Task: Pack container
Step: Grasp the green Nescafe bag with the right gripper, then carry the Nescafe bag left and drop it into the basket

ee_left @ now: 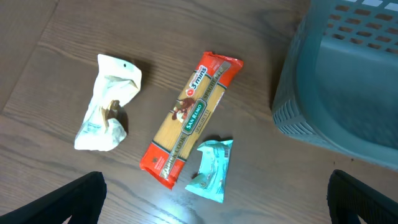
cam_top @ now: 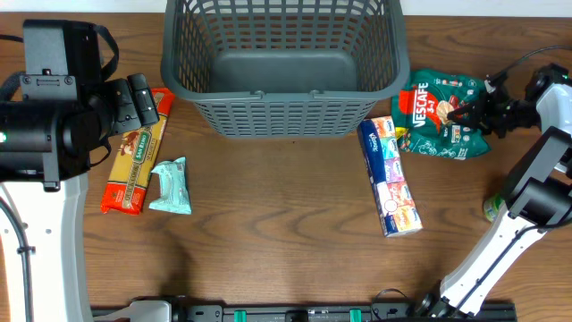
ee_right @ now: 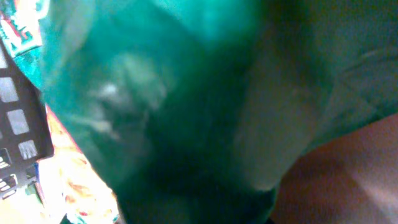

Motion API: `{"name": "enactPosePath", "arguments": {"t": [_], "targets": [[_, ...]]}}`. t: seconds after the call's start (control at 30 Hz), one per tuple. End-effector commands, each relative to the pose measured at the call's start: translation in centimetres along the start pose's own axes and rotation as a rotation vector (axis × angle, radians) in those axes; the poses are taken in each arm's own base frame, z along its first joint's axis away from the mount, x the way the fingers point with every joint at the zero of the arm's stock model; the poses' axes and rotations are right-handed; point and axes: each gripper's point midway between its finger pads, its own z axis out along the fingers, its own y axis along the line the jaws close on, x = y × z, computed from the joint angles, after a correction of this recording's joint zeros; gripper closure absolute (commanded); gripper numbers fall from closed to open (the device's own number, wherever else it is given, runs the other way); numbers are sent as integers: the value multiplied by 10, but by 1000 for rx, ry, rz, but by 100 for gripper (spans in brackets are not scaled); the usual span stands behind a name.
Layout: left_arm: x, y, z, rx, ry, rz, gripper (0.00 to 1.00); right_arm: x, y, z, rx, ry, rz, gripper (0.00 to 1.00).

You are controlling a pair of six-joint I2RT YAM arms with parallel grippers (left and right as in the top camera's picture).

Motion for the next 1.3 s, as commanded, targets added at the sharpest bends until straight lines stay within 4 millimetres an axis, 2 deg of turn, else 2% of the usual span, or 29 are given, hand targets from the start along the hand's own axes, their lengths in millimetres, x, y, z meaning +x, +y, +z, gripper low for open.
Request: {"name": "enactPosePath", "arguments": {"t": [0.0, 0.07, 0.17, 0.3, 0.4, 0.47, 0.5, 0.53, 0.63, 0.73, 0.83, 0.97, 1.07, 1.17, 1.27], "targets": [[3, 1, 2, -1, 14, -2, 1, 3, -14, -44, 247, -38, 42, 99], [3, 0, 2, 0, 14, -2, 1, -6, 2, -82, 309, -135, 19, 99], [3, 0, 3, 0, 15, -2, 2, -13, 42, -144, 338, -305, -51, 99], [3, 0, 3, 0, 15, -1, 1, -3, 100, -217, 352, -511, -141, 99], [3, 0, 2, 0, 14, 2, 1, 12, 141, -256, 349, -628, -216, 99], [3, 0, 3, 0, 15, 2, 1, 25, 176, -278, 339, -709, -298, 99], [3, 0, 3, 1, 15, 2, 1, 31, 192, -284, 331, -734, -353, 99], [3, 0, 2, 1, 14, 2, 1, 40, 217, -289, 308, -757, -451, 99], [4, -1, 3, 6, 18, 3, 1, 60, 273, -297, 251, -817, -651, 99], [6, -4, 2, 25, 27, 19, 2, 73, 315, -312, 243, -921, -755, 99], [8, -3, 2, 22, 38, 22, 1, 77, 343, -326, 251, -1019, -805, 99], [11, -2, 2, 19, 49, 24, 1, 78, 382, -323, 195, -1079, -901, 99], [12, -2, 2, 18, 53, 25, 1, 80, 417, -300, 145, -1062, -1087, 99], [12, -2, 2, 18, 53, 25, 1, 78, 455, -257, 110, -1019, -1310, 99], [12, -2, 2, 19, 53, 25, 1, 74, 478, -208, 102, -961, -1456, 99]]}}
